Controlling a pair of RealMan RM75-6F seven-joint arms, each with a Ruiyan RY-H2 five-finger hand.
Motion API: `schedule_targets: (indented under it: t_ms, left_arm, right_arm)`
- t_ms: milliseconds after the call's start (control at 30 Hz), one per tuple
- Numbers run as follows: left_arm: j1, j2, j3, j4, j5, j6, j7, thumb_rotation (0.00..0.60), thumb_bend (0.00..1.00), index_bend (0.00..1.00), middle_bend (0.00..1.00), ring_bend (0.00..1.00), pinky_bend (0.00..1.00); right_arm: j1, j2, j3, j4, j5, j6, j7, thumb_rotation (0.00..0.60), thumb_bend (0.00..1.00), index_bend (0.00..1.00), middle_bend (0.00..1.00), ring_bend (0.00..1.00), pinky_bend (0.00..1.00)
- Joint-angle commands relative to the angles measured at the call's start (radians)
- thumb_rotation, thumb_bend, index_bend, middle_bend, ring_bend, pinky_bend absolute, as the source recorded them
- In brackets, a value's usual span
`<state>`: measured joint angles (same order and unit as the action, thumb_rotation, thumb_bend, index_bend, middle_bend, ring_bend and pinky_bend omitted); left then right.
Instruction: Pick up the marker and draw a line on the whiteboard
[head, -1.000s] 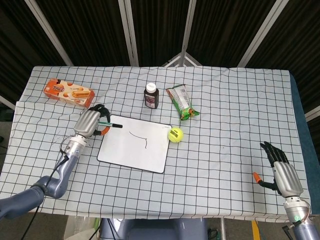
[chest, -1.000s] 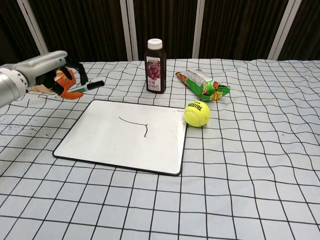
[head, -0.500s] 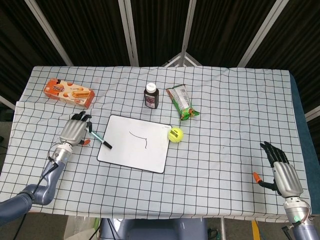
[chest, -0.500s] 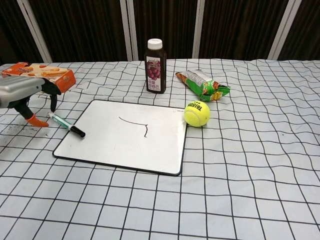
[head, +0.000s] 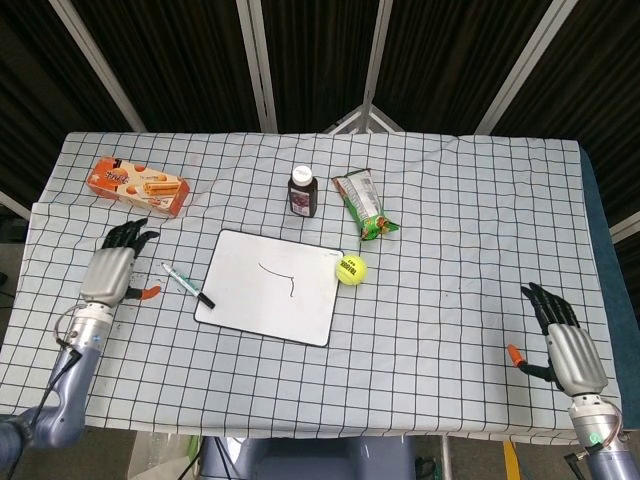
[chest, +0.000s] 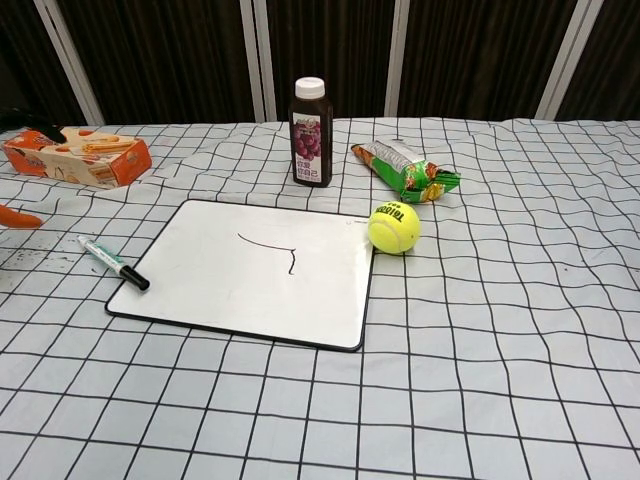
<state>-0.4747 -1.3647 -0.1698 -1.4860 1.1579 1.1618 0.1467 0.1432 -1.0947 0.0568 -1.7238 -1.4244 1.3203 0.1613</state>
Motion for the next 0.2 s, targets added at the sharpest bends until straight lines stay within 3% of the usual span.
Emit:
schedule_targets:
  t_ms: [33,200]
  left_arm:
    - [0.131,0.156,0.07,-0.165,0.044,0.147,0.053,0.6,0.11,0.08,0.0,0.0,0.0]
    - [0.238,0.244,0.14,-0.251,0.094,0.259,0.052,0.6,0.11,0.03,0.0,0.0,0.0]
  right_arm:
    - [0.001,-0.001,0.002,0.0,0.005,0.0,-0.006,0.6,0.33,0.0,0.0,0.0,0.0]
    - [0.002,-0.008,0.005,0.0,0.004,0.006,-0.032,0.6,0.33,0.0,0.0,0.0,0.0]
